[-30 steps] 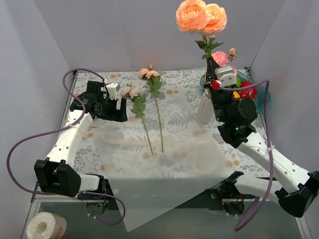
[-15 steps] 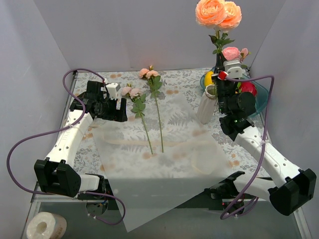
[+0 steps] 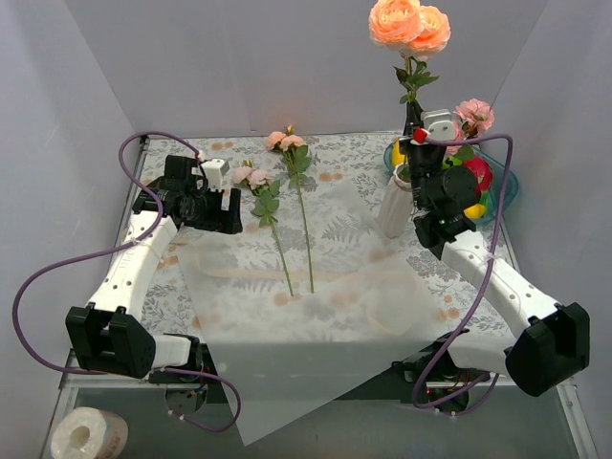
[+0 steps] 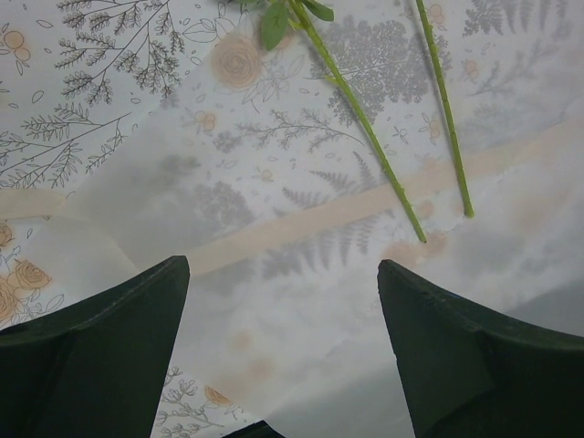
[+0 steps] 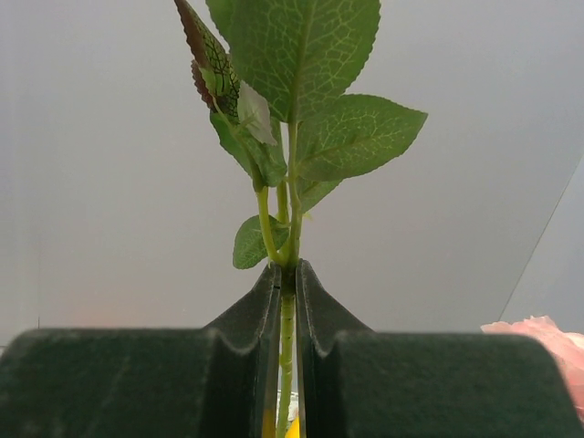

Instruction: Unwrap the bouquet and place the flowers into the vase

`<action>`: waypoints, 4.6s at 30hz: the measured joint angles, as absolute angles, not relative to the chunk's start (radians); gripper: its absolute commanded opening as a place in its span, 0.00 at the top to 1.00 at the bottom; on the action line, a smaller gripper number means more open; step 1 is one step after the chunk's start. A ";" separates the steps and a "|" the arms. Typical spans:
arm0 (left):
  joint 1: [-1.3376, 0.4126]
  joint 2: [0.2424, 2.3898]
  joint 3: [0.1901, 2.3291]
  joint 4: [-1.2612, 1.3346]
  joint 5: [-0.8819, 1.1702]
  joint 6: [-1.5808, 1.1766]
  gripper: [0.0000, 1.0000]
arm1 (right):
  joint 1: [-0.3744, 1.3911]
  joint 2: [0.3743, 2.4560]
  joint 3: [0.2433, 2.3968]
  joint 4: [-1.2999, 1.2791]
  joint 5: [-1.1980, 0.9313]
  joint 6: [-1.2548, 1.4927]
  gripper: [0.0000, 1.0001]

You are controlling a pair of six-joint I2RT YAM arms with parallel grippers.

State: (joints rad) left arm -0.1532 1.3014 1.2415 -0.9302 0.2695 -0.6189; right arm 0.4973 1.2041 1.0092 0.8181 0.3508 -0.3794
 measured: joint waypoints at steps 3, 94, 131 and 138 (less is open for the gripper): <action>-0.150 1.302 1.237 -0.925 0.270 -0.616 0.16 | 0.490 1.213 1.007 0.820 0.346 -0.368 0.99; -0.076 1.326 1.267 -0.942 0.288 -0.644 0.02 | 0.753 2.184 1.910 -0.449 0.327 0.134 0.25; -0.075 1.266 1.184 -0.908 0.286 -0.616 0.02 | 0.720 2.447 2.083 -0.493 0.229 0.239 0.99; -0.075 1.259 1.184 -0.908 0.278 -0.609 0.02 | 0.717 2.437 2.075 -0.505 0.239 0.250 0.99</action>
State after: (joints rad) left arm -0.0746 1.2587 1.1843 -0.9077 0.2775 -0.6086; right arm 0.7174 2.4367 2.0754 -0.5053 0.2386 0.2501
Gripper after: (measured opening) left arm 0.982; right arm 0.042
